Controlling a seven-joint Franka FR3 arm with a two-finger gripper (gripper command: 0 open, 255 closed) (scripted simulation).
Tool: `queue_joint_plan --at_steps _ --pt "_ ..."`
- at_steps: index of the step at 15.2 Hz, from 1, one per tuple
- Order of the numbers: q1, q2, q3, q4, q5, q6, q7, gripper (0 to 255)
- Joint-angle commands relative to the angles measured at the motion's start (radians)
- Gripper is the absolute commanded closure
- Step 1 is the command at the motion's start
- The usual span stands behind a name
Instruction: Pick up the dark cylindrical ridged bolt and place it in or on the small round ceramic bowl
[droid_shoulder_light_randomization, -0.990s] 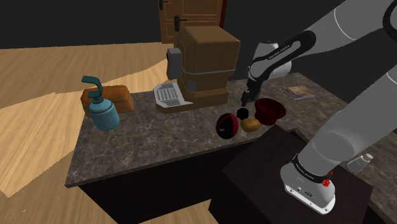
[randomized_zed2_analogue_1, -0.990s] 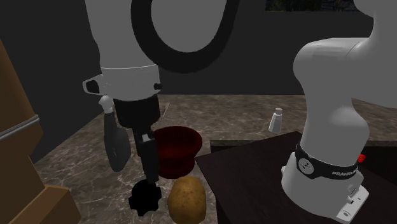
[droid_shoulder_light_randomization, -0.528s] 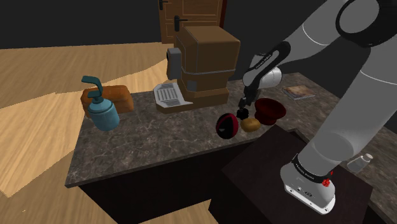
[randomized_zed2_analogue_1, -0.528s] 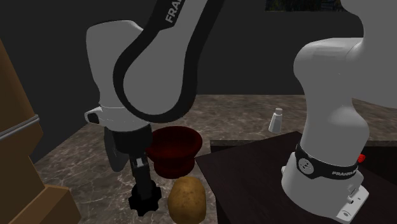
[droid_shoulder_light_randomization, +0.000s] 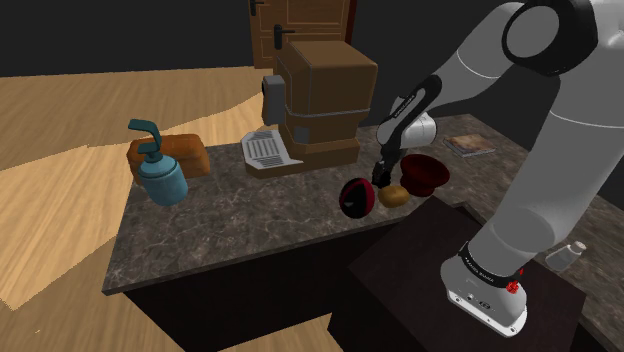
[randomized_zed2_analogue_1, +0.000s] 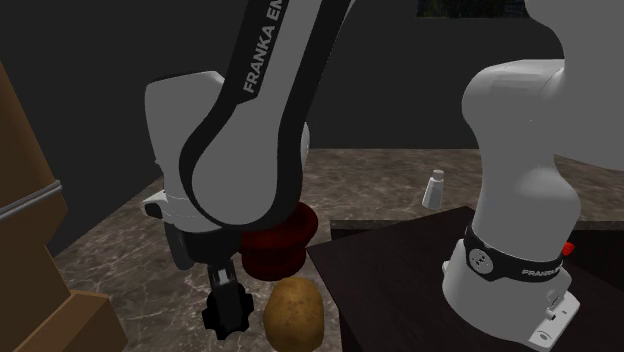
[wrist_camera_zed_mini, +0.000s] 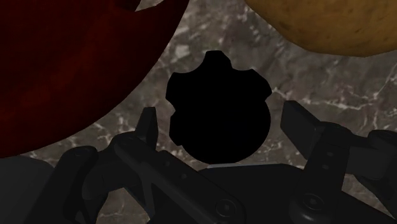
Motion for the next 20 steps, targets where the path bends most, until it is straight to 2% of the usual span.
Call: queue_joint_plan --at_steps 1,5,6,15,20 --pt "-0.001 0.004 0.001 0.001 0.003 0.003 -0.003 0" --pt "-0.001 0.004 0.001 0.001 0.003 0.003 -0.002 0" --pt "-0.001 0.004 0.001 0.001 0.003 0.003 -0.002 255" --pt "-0.001 0.004 0.001 0.001 0.003 0.003 -0.003 255" --pt "0.013 -0.074 -0.023 -0.006 -0.050 -0.065 0.036 255"
